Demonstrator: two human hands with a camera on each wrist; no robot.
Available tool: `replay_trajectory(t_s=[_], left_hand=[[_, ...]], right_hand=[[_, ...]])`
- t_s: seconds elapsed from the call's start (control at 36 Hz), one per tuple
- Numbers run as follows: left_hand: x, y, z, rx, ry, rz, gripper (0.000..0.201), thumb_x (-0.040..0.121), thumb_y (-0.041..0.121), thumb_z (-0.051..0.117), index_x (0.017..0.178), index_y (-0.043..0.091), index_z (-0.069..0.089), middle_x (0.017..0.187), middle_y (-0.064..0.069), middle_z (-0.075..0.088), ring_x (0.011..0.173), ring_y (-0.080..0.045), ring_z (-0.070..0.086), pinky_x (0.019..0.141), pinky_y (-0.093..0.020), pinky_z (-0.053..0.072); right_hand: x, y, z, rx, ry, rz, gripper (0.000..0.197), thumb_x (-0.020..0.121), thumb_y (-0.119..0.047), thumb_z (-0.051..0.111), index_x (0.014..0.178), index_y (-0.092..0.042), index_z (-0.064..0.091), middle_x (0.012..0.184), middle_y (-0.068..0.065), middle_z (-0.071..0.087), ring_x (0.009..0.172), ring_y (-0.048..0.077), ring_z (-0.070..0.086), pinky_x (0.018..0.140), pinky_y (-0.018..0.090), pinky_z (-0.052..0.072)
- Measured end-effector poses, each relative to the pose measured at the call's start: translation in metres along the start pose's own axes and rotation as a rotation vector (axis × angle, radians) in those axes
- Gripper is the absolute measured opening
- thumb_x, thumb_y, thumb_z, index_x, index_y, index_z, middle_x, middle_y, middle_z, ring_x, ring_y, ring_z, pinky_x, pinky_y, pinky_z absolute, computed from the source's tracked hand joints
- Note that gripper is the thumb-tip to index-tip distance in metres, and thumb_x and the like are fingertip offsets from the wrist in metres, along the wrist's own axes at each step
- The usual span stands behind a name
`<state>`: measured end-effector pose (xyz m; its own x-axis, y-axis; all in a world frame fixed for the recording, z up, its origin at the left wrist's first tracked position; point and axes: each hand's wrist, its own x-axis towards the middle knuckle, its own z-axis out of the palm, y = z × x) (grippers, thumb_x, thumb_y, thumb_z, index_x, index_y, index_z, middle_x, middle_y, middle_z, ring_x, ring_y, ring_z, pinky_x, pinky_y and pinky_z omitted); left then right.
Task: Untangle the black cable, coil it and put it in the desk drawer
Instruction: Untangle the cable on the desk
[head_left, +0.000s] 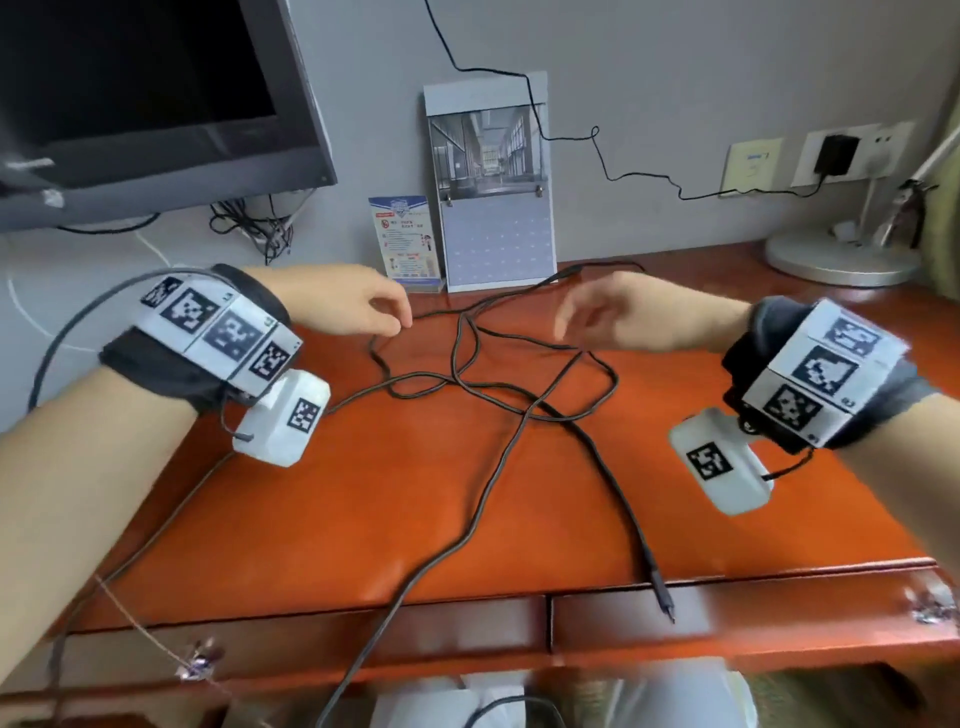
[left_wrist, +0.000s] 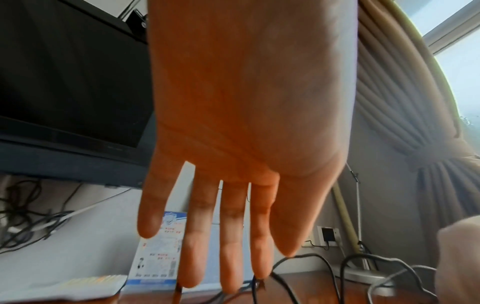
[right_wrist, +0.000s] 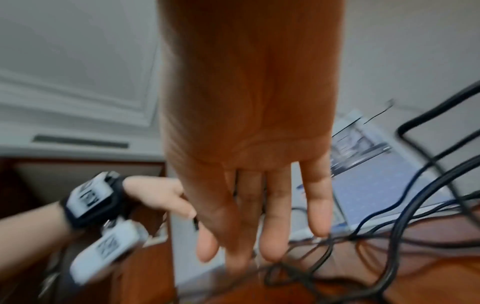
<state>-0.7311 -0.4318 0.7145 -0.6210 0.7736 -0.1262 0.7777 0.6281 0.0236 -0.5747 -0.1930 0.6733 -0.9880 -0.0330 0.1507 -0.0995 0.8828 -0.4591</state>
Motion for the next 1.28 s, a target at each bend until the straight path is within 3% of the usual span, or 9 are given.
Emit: replay_trajectory(t_s=[0.14, 0.31, 0.39, 0.58, 0.69, 0.89, 1.0, 1.14, 1.28], left_hand=[[-0.049, -0.023, 0.019, -0.024, -0.082, -0.039, 0.013, 0.093, 0.030, 0.055, 0.100, 0.036, 0.063, 0.100, 0.008, 0.066, 0.093, -0.010, 0.060, 0.087, -0.030, 0.047], [-0.093, -0.032, 0.051, 0.029, -0.133, -0.042, 0.016, 0.096, 0.028, 0.050, 0.103, 0.036, 0.062, 0.099, 0.013, 0.064, 0.081, 0.004, 0.055, 0.065, -0.009, 0.040], [-0.111, -0.019, 0.073, 0.178, -0.113, 0.063, 0.026, 0.095, 0.026, 0.048, 0.114, 0.041, 0.057, 0.111, 0.019, 0.059, 0.080, 0.007, 0.052, 0.064, -0.009, 0.039], [-0.110, 0.022, 0.124, 0.306, 0.176, 0.573, 0.049, 0.066, 0.011, 0.078, 0.108, 0.031, 0.061, 0.112, 0.008, 0.061, 0.086, -0.010, 0.062, 0.063, -0.028, 0.055], [-0.094, 0.028, 0.109, 0.220, 0.199, 0.501, 0.023, 0.085, 0.017, 0.060, 0.103, 0.031, 0.063, 0.114, 0.012, 0.059, 0.097, -0.009, 0.058, 0.075, -0.030, 0.052], [-0.072, 0.057, 0.079, -0.239, 0.427, 0.201, 0.037, 0.094, 0.038, 0.045, 0.131, 0.036, 0.043, 0.117, 0.027, 0.039, 0.101, 0.004, 0.044, 0.082, -0.019, 0.040], [-0.066, 0.087, 0.075, 0.029, 0.758, 0.251, 0.057, 0.082, 0.037, 0.043, 0.134, 0.016, 0.034, 0.135, 0.000, 0.032, 0.120, -0.017, 0.038, 0.103, -0.030, 0.031], [-0.053, 0.089, 0.074, 0.201, 0.607, 0.271, 0.027, 0.079, 0.028, 0.070, 0.102, 0.017, 0.060, 0.078, 0.006, 0.066, 0.074, -0.016, 0.064, 0.069, -0.027, 0.048], [-0.036, 0.088, 0.066, 0.041, 0.452, 0.199, 0.021, 0.098, 0.045, 0.036, 0.104, 0.031, 0.050, 0.089, 0.015, 0.055, 0.088, -0.008, 0.052, 0.070, -0.026, 0.030]], right_hand=[[-0.001, -0.040, 0.045, -0.175, -0.584, -0.192, 0.042, 0.081, 0.006, 0.050, 0.092, -0.031, 0.067, 0.090, -0.012, 0.065, 0.073, -0.007, 0.053, 0.068, 0.008, 0.041], [-0.016, -0.047, 0.061, -0.681, -0.918, -0.083, 0.053, 0.079, 0.008, 0.039, 0.112, -0.030, 0.054, 0.114, -0.007, 0.040, 0.105, 0.015, 0.040, 0.070, 0.028, 0.042], [-0.030, -0.036, 0.061, -0.892, -0.876, -0.081, 0.049, 0.083, 0.000, 0.049, 0.121, -0.031, 0.045, 0.123, 0.000, 0.032, 0.097, 0.013, 0.024, 0.055, 0.022, 0.032], [-0.038, -0.009, 0.062, -0.621, -0.744, -0.175, 0.019, 0.078, -0.025, 0.073, 0.092, -0.030, 0.062, 0.091, -0.022, 0.036, 0.100, 0.007, 0.034, 0.089, 0.033, 0.044], [-0.045, -0.002, 0.047, -0.101, -0.525, -0.132, 0.029, 0.081, -0.016, 0.073, 0.078, -0.037, 0.054, 0.080, -0.017, 0.058, 0.079, -0.004, 0.054, 0.077, 0.016, 0.040], [-0.037, -0.021, 0.018, 0.394, 0.115, 0.009, 0.018, 0.085, -0.004, 0.066, 0.075, -0.008, 0.052, 0.065, 0.011, 0.069, 0.059, 0.025, 0.067, 0.069, 0.045, 0.054], [-0.029, -0.049, 0.039, 0.323, 0.055, 0.036, 0.018, 0.083, -0.008, 0.070, 0.072, -0.008, 0.055, 0.061, 0.006, 0.070, 0.052, 0.021, 0.067, 0.060, 0.036, 0.056], [-0.022, -0.055, 0.058, 0.380, 0.059, 0.062, 0.020, 0.085, -0.009, 0.067, 0.069, -0.013, 0.056, 0.061, 0.002, 0.069, 0.051, 0.015, 0.066, 0.051, 0.021, 0.050], [-0.027, -0.038, 0.052, 0.510, -0.040, 0.115, 0.010, 0.091, -0.007, 0.060, 0.082, -0.013, 0.059, 0.070, 0.002, 0.068, 0.063, 0.017, 0.067, 0.059, 0.022, 0.054]])
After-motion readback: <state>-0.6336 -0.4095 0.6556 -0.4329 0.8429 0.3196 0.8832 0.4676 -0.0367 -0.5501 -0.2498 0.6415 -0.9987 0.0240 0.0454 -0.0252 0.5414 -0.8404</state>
